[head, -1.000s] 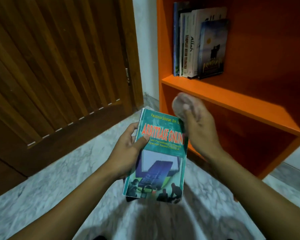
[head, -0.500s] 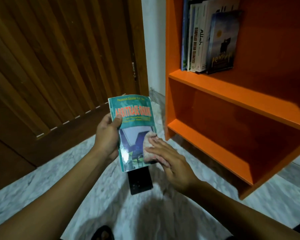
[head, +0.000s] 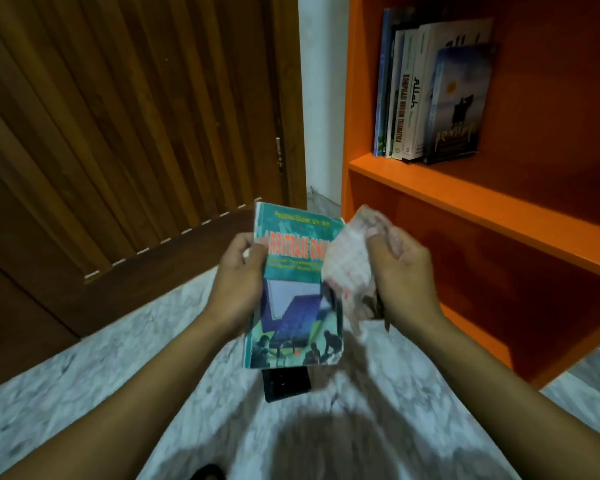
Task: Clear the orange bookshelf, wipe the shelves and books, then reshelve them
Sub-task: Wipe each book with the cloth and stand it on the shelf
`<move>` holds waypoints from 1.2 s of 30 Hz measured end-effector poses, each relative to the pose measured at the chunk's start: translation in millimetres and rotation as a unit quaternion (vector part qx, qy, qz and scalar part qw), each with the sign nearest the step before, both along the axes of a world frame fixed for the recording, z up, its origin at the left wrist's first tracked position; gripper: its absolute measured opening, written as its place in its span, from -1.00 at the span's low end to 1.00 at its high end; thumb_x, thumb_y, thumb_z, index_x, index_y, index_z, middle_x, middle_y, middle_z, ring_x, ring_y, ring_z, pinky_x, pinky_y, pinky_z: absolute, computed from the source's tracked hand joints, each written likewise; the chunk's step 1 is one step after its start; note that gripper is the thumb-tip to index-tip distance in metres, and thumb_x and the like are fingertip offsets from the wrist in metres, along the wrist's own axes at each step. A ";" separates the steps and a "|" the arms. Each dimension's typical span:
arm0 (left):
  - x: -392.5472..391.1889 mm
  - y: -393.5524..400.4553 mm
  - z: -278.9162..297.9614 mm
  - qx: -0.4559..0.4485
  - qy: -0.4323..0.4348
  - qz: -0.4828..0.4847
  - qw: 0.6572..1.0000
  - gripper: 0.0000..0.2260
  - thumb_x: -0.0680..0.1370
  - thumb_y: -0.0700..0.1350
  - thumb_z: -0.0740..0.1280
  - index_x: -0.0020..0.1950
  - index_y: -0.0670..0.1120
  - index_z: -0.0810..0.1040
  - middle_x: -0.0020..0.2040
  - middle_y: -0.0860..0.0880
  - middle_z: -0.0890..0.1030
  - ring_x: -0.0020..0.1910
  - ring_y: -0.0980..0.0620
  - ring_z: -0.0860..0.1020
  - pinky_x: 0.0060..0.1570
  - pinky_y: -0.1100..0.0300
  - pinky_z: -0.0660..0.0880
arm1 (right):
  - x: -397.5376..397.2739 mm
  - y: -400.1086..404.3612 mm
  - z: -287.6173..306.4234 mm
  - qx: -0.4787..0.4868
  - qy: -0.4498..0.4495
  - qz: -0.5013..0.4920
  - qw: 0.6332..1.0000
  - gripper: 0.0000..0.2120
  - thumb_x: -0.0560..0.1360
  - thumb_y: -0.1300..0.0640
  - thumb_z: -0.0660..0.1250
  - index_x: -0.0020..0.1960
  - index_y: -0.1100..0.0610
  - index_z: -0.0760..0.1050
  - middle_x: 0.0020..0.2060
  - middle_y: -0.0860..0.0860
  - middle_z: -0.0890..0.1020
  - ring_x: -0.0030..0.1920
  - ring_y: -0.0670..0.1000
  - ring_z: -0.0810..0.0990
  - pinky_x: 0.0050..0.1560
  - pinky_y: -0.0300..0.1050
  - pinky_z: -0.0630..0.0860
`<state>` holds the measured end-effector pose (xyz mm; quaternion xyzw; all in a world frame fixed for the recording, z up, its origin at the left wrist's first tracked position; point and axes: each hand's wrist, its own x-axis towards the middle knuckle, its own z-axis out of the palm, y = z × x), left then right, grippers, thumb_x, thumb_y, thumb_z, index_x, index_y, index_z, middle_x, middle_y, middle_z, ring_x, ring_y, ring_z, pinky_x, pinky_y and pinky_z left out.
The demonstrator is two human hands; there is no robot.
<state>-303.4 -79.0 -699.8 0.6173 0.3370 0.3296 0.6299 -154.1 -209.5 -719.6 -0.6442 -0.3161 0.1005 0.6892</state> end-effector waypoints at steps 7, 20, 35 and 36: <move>26.8 -51.4 -19.3 -0.021 0.007 -0.080 0.997 -0.84 0.68 -0.04 0.20 0.01 -0.08 0.50 -0.09 -0.17 0.72 -0.10 -0.22 0.70 -0.05 -0.13 0.60 | -13.8 13.8 -11.3 -0.130 -0.203 0.023 0.970 -0.60 0.63 -0.21 0.01 0.46 -0.37 0.16 0.56 -0.20 0.13 0.59 -0.10 0.02 0.58 0.04 -0.05; 23.9 29.8 -41.7 -0.295 -0.116 0.125 0.940 -0.60 0.55 -0.02 0.27 0.34 -0.17 0.45 0.16 -0.30 0.64 0.08 -0.34 0.65 0.11 -0.44 0.49 | -55.3 0.0 -81.9 -0.155 -0.278 0.251 0.914 -0.61 0.67 -0.03 0.14 0.49 -0.14 0.30 0.55 -0.21 0.20 0.58 -0.16 0.00 0.57 -0.05 0.01; -4.4 30.9 -2.8 -0.092 -0.110 0.054 0.988 -0.85 0.70 -0.10 0.16 -0.03 -0.08 0.45 0.01 -0.13 0.66 -0.05 -0.12 0.65 0.00 -0.05 0.61 | -9.3 -15.9 -50.7 -0.186 0.026 0.183 0.965 -0.60 0.49 -0.16 0.41 0.22 0.02 0.46 -0.14 -0.05 0.62 -0.43 -0.28 0.51 -0.33 -0.29 0.40; -2.6 24.3 0.1 -0.073 -0.107 0.024 0.991 -0.84 0.70 -0.11 0.15 -0.02 -0.09 0.47 0.01 -0.15 0.66 -0.04 -0.14 0.64 0.02 -0.07 0.60 | -3.7 -14.7 -48.7 -0.188 0.034 0.185 0.964 -0.47 0.43 -0.28 0.43 0.28 -0.05 0.43 0.00 -0.03 0.63 -0.32 -0.27 0.55 -0.28 -0.25 0.47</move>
